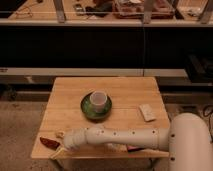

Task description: Place the pepper in the ceramic cup

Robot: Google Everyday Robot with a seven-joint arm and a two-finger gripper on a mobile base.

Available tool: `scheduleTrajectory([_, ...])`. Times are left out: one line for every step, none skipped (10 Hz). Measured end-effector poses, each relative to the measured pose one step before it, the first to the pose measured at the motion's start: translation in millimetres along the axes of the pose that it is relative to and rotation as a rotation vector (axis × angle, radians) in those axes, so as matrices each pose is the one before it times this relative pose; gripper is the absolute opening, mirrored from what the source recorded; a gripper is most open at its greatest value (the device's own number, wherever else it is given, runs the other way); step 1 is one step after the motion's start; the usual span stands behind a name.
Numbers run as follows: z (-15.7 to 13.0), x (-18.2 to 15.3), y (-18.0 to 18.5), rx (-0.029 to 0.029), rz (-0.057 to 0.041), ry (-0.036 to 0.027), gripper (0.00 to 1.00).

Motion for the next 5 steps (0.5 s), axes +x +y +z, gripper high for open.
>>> scheduleTrajectory([0.16,-0.75,0.44,-0.00171,0.00071,0.00036,0.42])
scheduleTrajectory([-0.04,-0.69,0.21,-0.00096,0.00214,-0.00026,0.32])
scheduleTrajectory([0.21,-0.5,0.05,-0.00049,0.00266,0.00061,0.25])
scheduleTrajectory([0.26,-0.62,-0.08,-0.00004,0.00265,0.00036,0.22])
scheduleTrajectory([0.2,-0.18,-0.1,-0.00013,0.00322,0.00171,0.22])
